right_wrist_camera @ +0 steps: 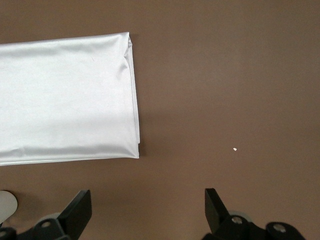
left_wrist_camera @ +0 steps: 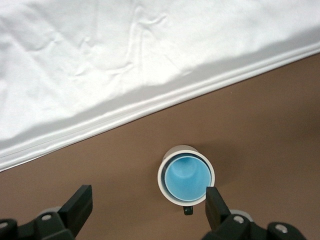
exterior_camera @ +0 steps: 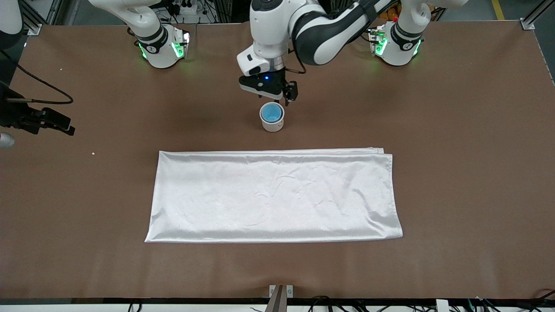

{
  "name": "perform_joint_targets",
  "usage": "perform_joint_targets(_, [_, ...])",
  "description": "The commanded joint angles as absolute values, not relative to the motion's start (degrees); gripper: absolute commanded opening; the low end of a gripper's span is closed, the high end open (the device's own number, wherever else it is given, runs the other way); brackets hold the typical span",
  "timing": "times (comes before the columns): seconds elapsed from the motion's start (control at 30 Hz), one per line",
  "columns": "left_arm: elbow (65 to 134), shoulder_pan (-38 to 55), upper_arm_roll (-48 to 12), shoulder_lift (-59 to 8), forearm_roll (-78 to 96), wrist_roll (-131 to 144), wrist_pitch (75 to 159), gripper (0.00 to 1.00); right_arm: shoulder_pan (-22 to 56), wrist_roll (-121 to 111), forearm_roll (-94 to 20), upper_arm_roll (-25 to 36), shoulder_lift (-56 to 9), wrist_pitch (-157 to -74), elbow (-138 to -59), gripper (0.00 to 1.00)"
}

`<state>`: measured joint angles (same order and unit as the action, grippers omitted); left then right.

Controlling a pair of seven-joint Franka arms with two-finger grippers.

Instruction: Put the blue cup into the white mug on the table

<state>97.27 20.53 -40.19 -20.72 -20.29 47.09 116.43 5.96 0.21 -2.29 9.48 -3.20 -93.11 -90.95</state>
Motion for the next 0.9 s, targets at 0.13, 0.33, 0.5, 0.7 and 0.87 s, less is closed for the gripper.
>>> perform_joint_targets(0.13, [98.2,21.5,-27.8,-10.1,-6.4,31.7,112.4,1.00,6.5,-2.1,-2.6,9.7,-2.2,-92.4,-91.3,1.00])
perform_joint_targets(0.33, [97.6,21.5,-22.9,-5.5,-5.1,29.9,106.8,1.00,6.6,-4.2,-2.4,9.8,-2.2,-92.3,-91.1,1.00])
perform_joint_targets(0.5, [97.2,21.4,-19.3,-2.1,-5.1,29.6,101.1,1.00,6.6,-4.2,-2.4,9.8,-2.2,-92.1,-91.0,1.00])
perform_joint_targets(0.7, [96.9,21.4,-13.9,-0.4,-5.1,29.3,97.3,1.00,6.4,-4.2,-2.4,9.8,-2.2,-91.4,-90.0,1.00])
perform_joint_targets(0.87, [96.9,21.3,-9.5,1.0,-4.7,29.2,97.3,1.00,5.7,-4.2,-2.7,9.8,-2.3,-89.7,-88.2,1.00])
